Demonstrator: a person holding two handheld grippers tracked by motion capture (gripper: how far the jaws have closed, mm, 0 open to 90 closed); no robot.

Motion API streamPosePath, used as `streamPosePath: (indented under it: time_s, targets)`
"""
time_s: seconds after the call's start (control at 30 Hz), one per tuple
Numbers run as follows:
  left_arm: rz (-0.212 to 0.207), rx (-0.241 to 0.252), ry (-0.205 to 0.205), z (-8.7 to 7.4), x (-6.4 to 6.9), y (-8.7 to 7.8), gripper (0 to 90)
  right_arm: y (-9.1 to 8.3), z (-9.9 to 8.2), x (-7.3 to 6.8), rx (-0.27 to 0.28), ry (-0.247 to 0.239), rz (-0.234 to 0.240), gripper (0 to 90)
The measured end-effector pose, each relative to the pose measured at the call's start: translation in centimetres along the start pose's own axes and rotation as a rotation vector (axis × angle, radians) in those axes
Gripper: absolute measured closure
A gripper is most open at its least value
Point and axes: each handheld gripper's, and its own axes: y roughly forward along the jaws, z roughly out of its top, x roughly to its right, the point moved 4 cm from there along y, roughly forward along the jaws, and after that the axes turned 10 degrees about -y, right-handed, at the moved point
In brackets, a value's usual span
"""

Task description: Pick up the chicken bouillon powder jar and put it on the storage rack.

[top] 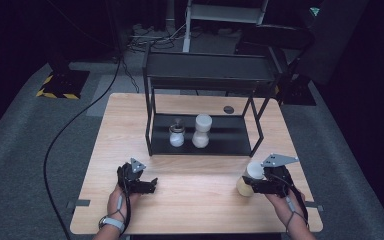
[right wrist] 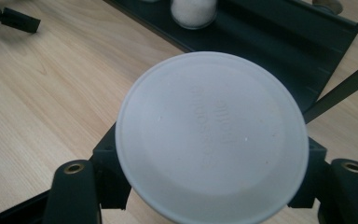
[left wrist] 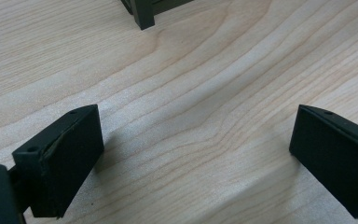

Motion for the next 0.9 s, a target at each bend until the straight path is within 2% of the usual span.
streamPosePath:
  time_s: [0.27, 0.9]
  targets:
    - [0.000, -0.001, 0.001, 0.0, 0.0, 0.0, 2.8, -0.5, 1.5, 1.2, -0.002, -0.015, -0.010, 33.3]
    - [-0.002, -0.001, 0.003, 0.0, 0.0, 0.0, 2.4, -1.2, 4.7, 4.4, 0.026, -0.008, -0.026, 33.3]
